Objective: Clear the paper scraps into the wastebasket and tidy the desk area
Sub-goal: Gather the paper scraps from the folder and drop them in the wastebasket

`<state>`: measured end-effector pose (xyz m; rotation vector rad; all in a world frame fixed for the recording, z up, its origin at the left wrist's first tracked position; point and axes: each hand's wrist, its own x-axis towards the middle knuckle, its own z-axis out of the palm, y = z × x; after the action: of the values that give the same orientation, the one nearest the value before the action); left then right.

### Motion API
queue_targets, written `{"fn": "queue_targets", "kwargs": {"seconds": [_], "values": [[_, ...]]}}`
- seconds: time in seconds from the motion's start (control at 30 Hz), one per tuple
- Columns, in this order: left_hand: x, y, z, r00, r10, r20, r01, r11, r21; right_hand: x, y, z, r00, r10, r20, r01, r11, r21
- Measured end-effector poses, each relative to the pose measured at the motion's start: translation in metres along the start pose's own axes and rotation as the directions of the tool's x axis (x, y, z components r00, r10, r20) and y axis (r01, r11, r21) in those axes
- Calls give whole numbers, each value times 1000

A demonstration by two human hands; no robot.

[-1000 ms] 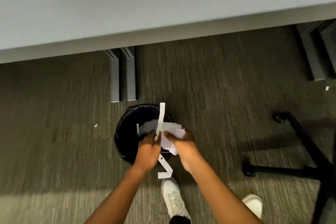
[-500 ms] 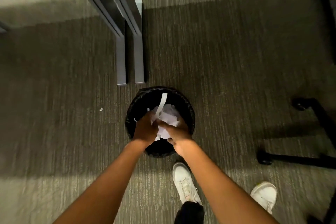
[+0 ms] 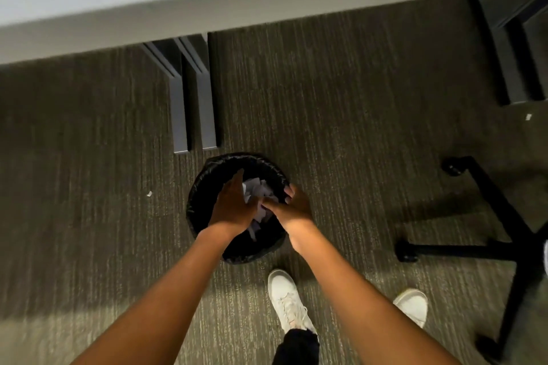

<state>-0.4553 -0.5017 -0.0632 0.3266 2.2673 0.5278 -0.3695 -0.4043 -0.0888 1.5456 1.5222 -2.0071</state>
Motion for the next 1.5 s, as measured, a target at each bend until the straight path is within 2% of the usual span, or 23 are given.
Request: {"fn": "queue_targets", "kwargs": {"seconds": [0.17,0.23,0.3,0.4,0.6,0.87,1.1,1.3,1.4,1.5], "values": [[-13,67,19,997,78,16,-78,997,-18,-25,-21,-63,971,-139,-195,148,989,30],[-25,102,33,988,153,11,-153,988,2,-37,-26,-103,943,-166,-287,198,976,87],[-41,140,51,974,223,31,-223,975,-4,-55,-27,-150,920,-197,-339,230,971,58],[-67,191,79,941,333,61,-335,942,29,-83,-22,-220,873,-262,-412,277,961,-23],[-119,283,146,852,487,192,-504,862,50,-149,2,-359,781,-264,-566,284,957,-54],[-164,391,242,680,642,356,-717,683,138,-199,64,-517,647,-138,-750,176,984,-30],[-179,451,343,573,672,468,-812,544,212,-199,131,-623,547,55,-835,-11,998,59],[-174,487,420,560,645,520,-818,529,226,-181,173,-696,498,143,-855,-149,986,78],[-167,502,450,570,636,520,-815,520,257,-167,190,-721,504,203,-840,-227,969,98],[-161,519,476,578,647,497,-813,506,287,-151,202,-739,529,203,-824,-282,958,55]]}}
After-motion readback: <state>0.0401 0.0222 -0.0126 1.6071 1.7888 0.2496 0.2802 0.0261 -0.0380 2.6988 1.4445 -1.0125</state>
